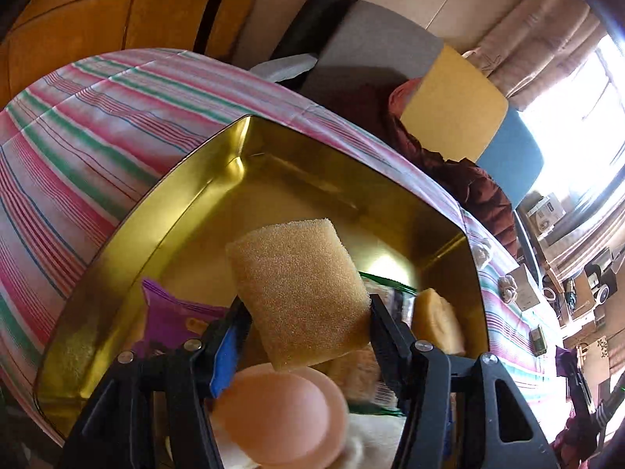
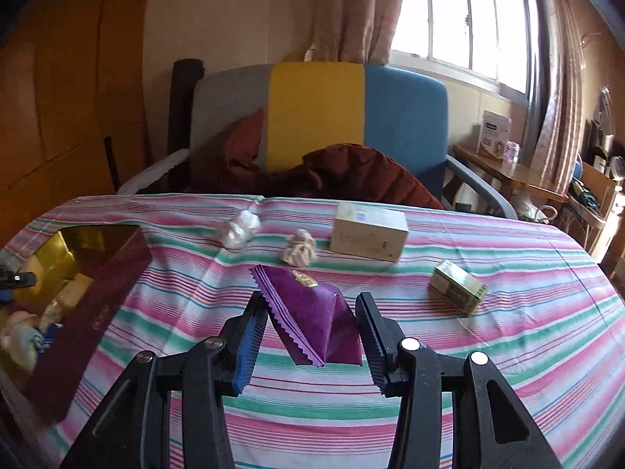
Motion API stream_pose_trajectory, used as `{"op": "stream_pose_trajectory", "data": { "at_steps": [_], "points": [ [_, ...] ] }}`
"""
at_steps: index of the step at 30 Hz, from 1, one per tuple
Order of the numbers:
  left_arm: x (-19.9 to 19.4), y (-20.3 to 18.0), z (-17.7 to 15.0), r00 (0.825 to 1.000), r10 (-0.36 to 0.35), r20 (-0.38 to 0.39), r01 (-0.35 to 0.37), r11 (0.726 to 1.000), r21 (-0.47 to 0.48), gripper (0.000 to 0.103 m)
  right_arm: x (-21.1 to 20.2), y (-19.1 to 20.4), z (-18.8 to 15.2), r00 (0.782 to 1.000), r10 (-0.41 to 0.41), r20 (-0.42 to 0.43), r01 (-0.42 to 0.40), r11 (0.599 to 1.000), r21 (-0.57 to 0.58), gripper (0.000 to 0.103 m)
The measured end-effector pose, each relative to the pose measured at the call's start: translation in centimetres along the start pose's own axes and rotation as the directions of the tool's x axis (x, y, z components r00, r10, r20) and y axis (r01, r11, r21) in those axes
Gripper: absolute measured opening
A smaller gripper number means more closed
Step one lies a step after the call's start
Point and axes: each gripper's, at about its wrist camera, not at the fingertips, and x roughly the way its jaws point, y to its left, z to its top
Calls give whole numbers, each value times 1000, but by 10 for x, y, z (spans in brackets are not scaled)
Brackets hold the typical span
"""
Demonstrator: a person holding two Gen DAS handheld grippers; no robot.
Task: Organize objects
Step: 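Carry the sponge and purple packet over the gold tray with both grippers, then open both grippers to drop the purple packet and sponge into the tray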
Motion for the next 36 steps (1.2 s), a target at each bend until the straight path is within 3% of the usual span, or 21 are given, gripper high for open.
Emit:
{"op": "stream_pose_trajectory", "data": {
  "at_steps": [3, 11, 15, 21, 32, 36],
  "points": [
    [1, 8, 1, 1000, 14, -3, -14, 1000, -28, 64, -7, 25, 6, 998, 58, 16, -58, 998, -28, 47],
    [-7, 15, -3, 997, -69, 33, 71, 995, -68, 75, -20, 77, 8, 984, 179, 7, -178, 978, -108, 47],
    [-28, 20, -2, 989, -82, 124, 95, 990, -104, 75, -25, 100, 7, 975, 224, -5, -223, 965, -137, 47],
    [-57, 33, 0, 977, 18, 213, 33, 972, -232, 75, -25, 131, 9, 955, 294, -39, -296, 938, -179, 48],
    [-81, 49, 7, 969, 108, 222, -46, 963, -266, 75, -14, 206, 16, 893, 421, -159, -449, 855, -261, 47],
    [-81, 50, 7, 973, 91, 211, -31, 961, -275, 75, -14, 222, 21, 903, 406, -139, -429, 849, -308, 46]
  ]
}}
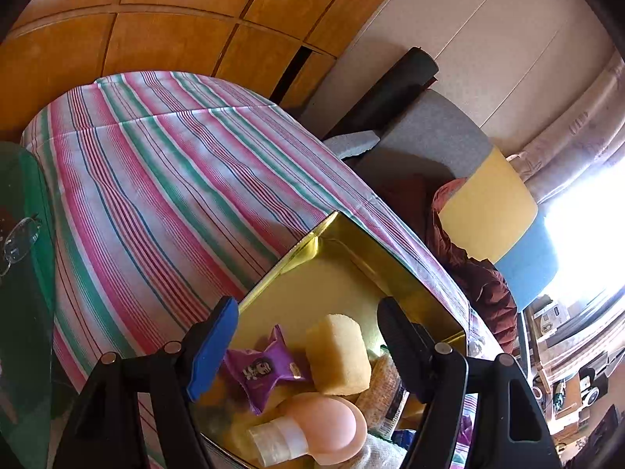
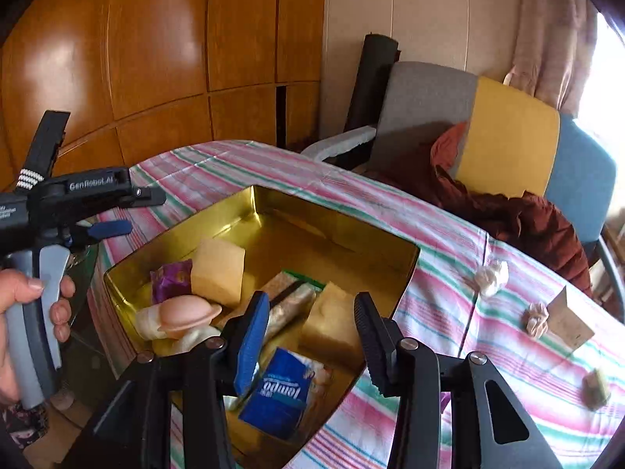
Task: Organize objects
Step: 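Open both grippers to drop the purple packet and sponge into the tray, then move both grippers back over the table toward the remaining items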
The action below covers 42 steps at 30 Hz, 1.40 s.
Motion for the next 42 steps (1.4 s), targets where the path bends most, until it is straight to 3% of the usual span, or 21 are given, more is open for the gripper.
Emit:
{"op": "stream_pose_trajectory", "data": {
  "at_steps": [3, 5, 7, 9, 12, 15, 18, 21, 26, 34, 38, 42],
  "points": [
    [-1, -5, -3, 1000, -16, -10, 16, 1000, 14, 75, -10, -16, 1, 999, -28, 30, 26, 998, 51, 47],
    [0, -12, -6, 999, -31, -17, 31, 999, 31, 75, -16, -35, -3, 997, -78, 28, 75, 993, 96, 57],
    [1, -19, -11, 999, -43, -26, 44, 998, 51, 75, -19, -63, -14, 988, -153, -5, 151, 974, 168, 65],
    [5, -28, -17, 998, -53, -41, 56, 995, 76, 75, -18, -93, -29, 979, -192, -73, 204, 947, 247, 66],
    [9, -39, -26, 995, -74, -68, 81, 991, 104, 75, -7, -122, -54, 968, -176, -180, 228, 917, 327, 66],
    [9, -48, -34, 992, -90, -83, 100, 986, 132, 75, 12, -130, -73, 960, -140, -241, 217, 919, 330, 66],
    [5, -55, -40, 991, -97, -89, 110, 982, 156, 75, 30, -128, -73, 971, -85, -223, 158, 930, 331, 66],
    [0, -56, -42, 992, -93, -86, 106, 981, 165, 75, 52, -125, -67, 968, -64, -243, 141, 939, 313, 64],
    [-1, -49, -45, 993, -77, -87, 90, 984, 152, 75, 75, -119, -66, 960, -33, -278, 120, 946, 303, 50],
    [1, -44, -48, 993, -62, -103, 79, 984, 162, 75, 71, -119, -61, 976, -21, -216, 91, 943, 321, 42],
    [0, -40, -49, 994, -53, -94, 68, 986, 156, 75, 55, -118, -48, 983, -66, -174, 120, 938, 324, 42],
    [-3, -35, -48, 996, -40, -76, 49, 990, 131, 75, 39, -104, -20, 995, -33, -90, 60, 948, 314, 42]
  ]
}}
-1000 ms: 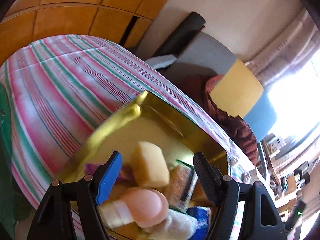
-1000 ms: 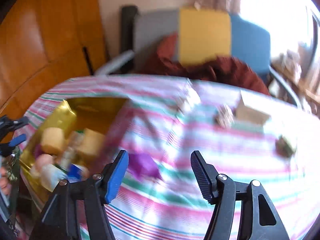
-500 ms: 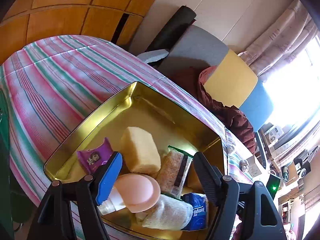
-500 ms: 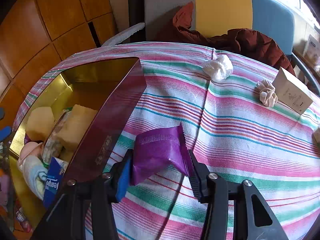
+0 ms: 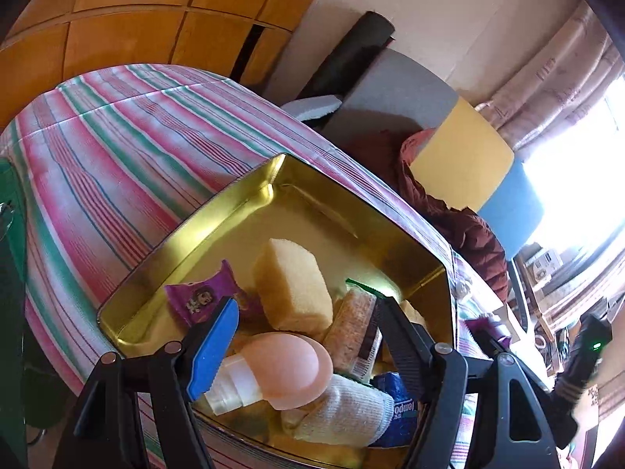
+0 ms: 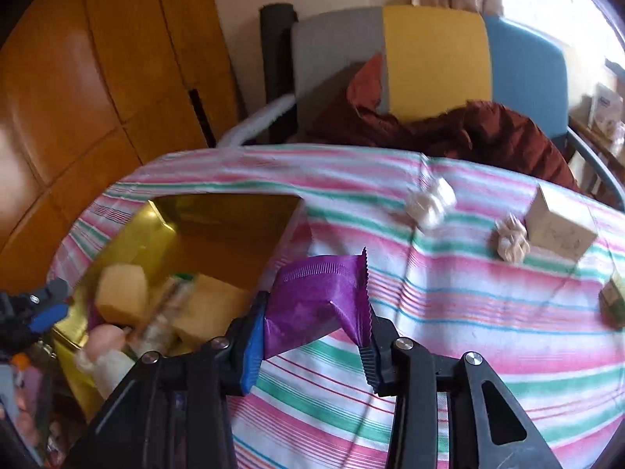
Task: Organize objects
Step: 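Move both grippers back over the table toward the remaining items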
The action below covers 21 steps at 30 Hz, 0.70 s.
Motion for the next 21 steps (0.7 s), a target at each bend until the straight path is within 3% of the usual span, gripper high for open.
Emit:
{"op": "stream_pose_trajectory", "data": {
  "at_steps": [6, 12, 16, 21],
  "points": [
    [-5, 7, 2, 1000, 13, 16, -13, 1000, -27, 75, 23, 49, 24, 994, 91, -54, -94, 994, -52, 42],
    [-8, 12, 1, 1000, 19, 7, -19, 1000, -23, 75, 60, 73, 36, 993, 17, -114, -28, 995, -92, 53],
    [-5, 12, 0, 1000, 19, -2, -19, 1000, -20, 75, 42, 63, 26, 999, 2, -54, -6, 997, -73, 68],
    [0, 3, -8, 1000, 0, -26, 0, 1000, 9, 75, 8, 50, 4, 1000, -15, 10, 16, 997, -82, 75]
  ]
}}
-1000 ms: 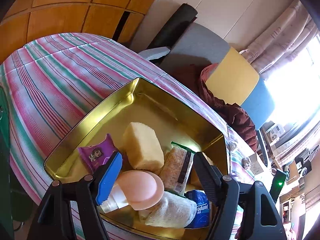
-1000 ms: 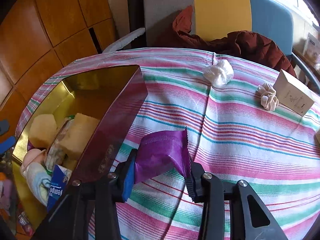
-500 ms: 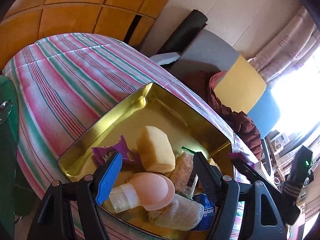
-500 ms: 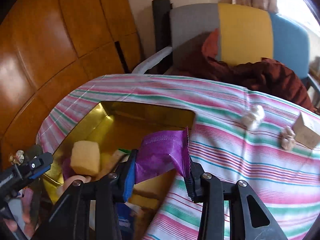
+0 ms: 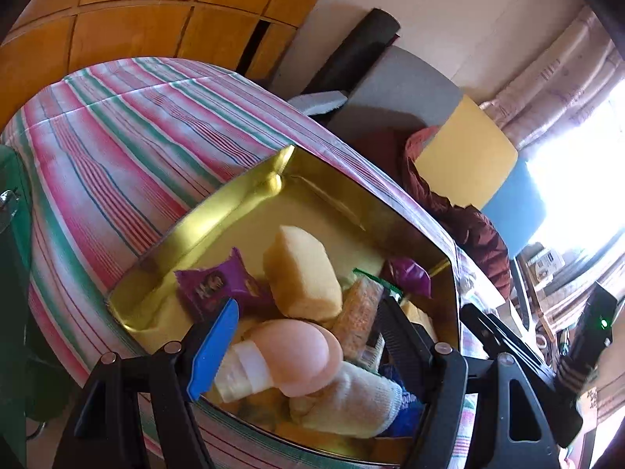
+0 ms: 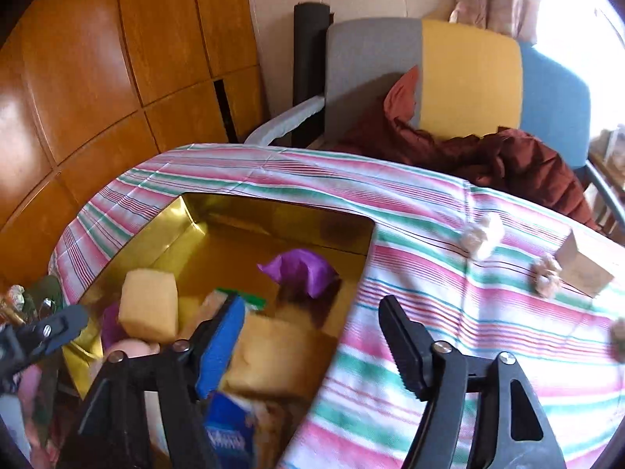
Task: Organize objects
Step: 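Move both grippers back over the table toward the remaining items, then grasp the green-and-white medicine box with the right gripper while the left gripper grasps the white cord bundle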
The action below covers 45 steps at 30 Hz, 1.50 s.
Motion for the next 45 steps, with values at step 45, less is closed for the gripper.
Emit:
{"op": "stream_pose_trajectory", "data": {
  "at_steps": [45],
  "points": [
    [28, -185, -117, 925, -207, -319, 343, 817, 464, 75, -64, -355, -52, 891, -447, -78, 451, 855, 255, 86]
  ]
}}
